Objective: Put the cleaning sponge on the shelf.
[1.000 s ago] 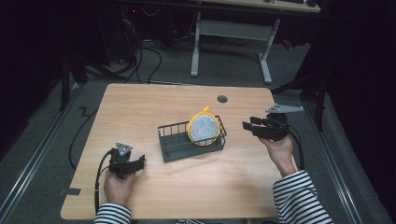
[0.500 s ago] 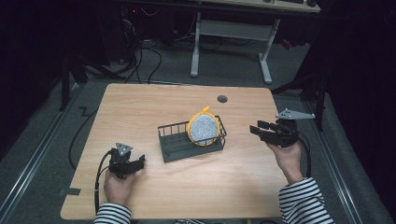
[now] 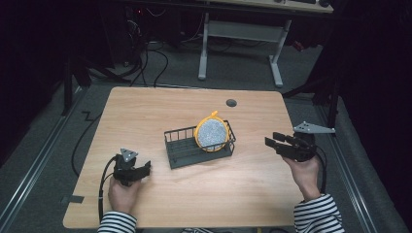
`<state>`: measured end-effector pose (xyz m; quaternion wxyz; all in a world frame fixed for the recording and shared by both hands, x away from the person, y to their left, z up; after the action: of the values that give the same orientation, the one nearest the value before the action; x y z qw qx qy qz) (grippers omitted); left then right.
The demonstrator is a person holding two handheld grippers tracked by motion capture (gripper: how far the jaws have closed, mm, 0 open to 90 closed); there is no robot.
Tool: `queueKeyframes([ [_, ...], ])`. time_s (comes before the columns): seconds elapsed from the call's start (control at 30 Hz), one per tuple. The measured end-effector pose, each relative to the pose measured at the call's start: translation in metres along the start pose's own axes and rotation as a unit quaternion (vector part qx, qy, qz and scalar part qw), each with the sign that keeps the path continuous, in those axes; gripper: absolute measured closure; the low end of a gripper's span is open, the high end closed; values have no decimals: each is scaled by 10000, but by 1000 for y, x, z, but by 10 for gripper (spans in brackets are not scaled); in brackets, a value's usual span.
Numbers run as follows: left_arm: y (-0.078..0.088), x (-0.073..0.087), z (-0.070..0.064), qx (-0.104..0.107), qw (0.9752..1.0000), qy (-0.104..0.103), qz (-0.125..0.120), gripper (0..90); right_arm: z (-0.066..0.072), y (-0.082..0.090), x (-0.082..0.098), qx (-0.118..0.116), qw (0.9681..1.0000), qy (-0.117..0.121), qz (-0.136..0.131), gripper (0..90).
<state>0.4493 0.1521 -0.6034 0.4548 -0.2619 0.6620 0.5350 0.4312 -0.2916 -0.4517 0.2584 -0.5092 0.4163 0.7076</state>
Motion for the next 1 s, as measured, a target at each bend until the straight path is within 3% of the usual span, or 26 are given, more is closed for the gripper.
queueKeyframes([
  [0.43, 0, 0, 0, -4, 10000, 2, 0, 296, -11, 17, 28, 173, 9995, -256, -102, 534],
  [1.0, 0, 0, 0, -5, 10000, 2, 0, 296, -24, 21, 57, 402, 9979, -473, -179, 507],
])
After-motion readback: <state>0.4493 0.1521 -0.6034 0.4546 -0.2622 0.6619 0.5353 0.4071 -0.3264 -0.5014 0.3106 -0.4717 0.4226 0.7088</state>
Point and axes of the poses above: each handheld gripper's, and its own axes: y roughly backward along the jaws, x roughly out of its underside, z roughly to its left, the point moved 10 cm from there along -y, roughly forward along the jaws, and after that the axes turned 14 degrees about -z, right-handed, at the moved point
